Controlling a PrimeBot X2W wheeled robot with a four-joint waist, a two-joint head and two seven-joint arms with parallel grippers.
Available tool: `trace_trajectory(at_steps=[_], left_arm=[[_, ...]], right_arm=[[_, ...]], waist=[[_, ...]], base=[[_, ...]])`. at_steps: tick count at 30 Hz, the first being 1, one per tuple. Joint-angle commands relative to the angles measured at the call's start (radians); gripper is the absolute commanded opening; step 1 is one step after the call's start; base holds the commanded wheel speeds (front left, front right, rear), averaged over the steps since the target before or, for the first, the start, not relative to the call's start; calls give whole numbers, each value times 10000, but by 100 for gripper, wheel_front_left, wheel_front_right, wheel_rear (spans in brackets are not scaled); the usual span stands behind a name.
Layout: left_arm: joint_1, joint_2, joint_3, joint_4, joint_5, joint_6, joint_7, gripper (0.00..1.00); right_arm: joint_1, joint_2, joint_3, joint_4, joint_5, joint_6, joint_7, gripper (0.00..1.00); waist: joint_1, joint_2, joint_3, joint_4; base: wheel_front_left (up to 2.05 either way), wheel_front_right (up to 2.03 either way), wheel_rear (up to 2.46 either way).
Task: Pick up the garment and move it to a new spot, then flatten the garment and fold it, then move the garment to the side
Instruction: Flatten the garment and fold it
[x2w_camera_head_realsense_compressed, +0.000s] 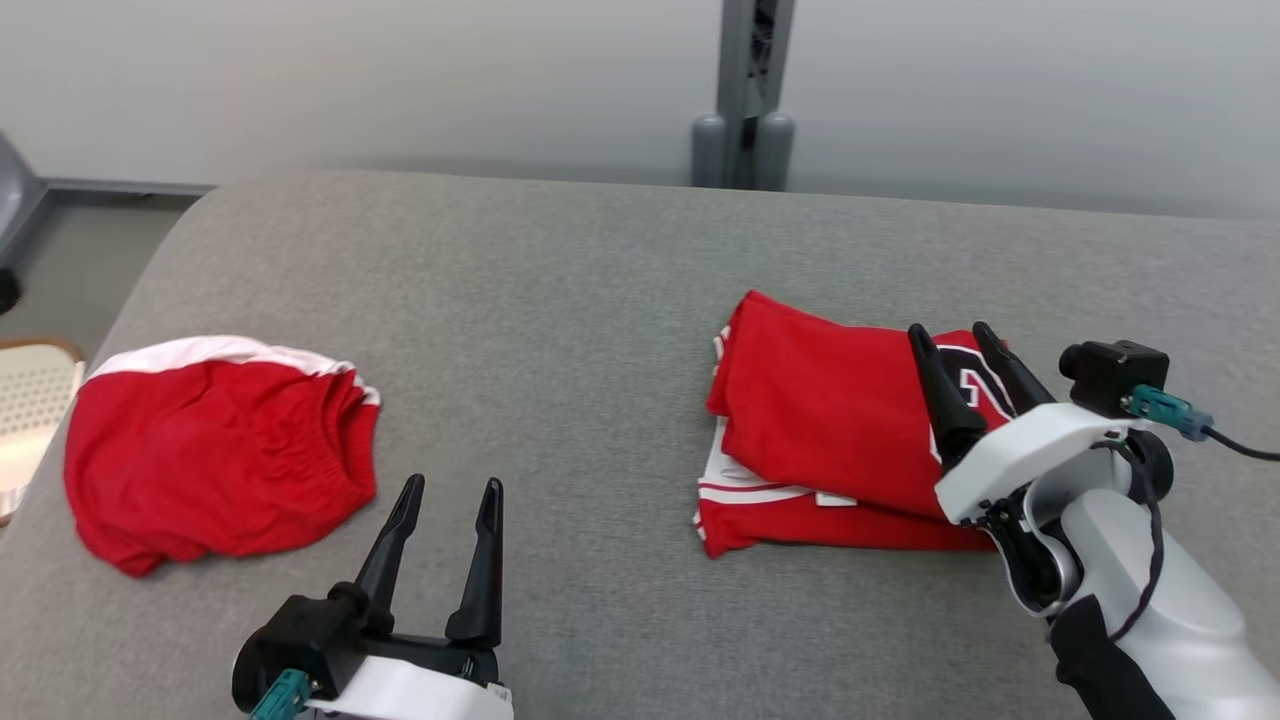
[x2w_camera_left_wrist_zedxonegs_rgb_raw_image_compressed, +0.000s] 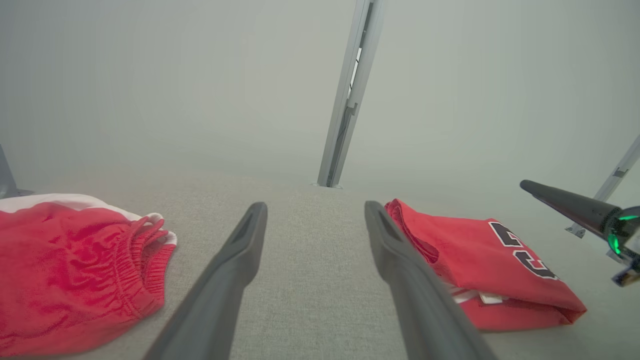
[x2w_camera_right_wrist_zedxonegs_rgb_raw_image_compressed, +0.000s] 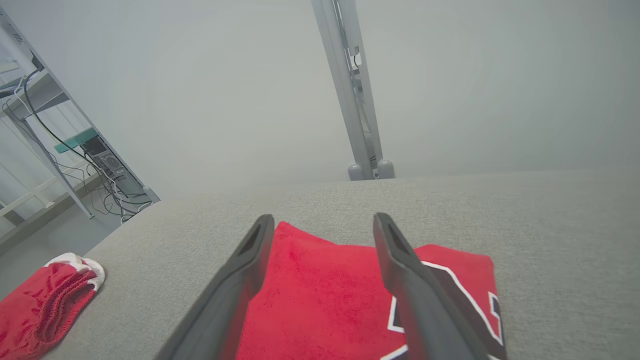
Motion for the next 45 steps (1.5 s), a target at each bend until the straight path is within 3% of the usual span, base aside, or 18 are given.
trace_trajectory(at_steps=[1, 9, 13, 18, 32, 45], left_arm=[[-17, 36, 18, -16, 42, 47, -37, 100], [64, 36, 116, 62, 192, 214, -37, 100], [25, 38, 224, 76, 370, 309, -37, 100], [63, 39, 290, -5, 464, 378, -37, 100], [878, 38, 799, -628, 1127, 517, -37, 100], [1193, 38, 825, -654, 1154, 527, -37, 100]], right_arm=[[180, -144, -81, -149, -170, -3, -73, 100], [1312, -136, -1164, -1816, -1814, -3, -99, 100], [2412, 236, -1856, -3151, -3188, -3, -101, 100], [3609, 518, -2325, -4383, -4009, -2, -104, 100], [5643, 747, -2899, -6177, -4378, -3, -103, 100], [5812, 868, -3067, -6286, -4447, -3, -106, 100]], waist=[[0, 0, -170, -369], [0, 0, -309, -1244], [0, 0, -341, -1636], [0, 0, -467, -1806], [0, 0, -859, -1948], [0, 0, -977, -1851]], base=[[0, 0, 0], [0, 0, 0], [0, 0, 0], [0, 0, 0], [0, 0, 0], [0, 0, 0]])
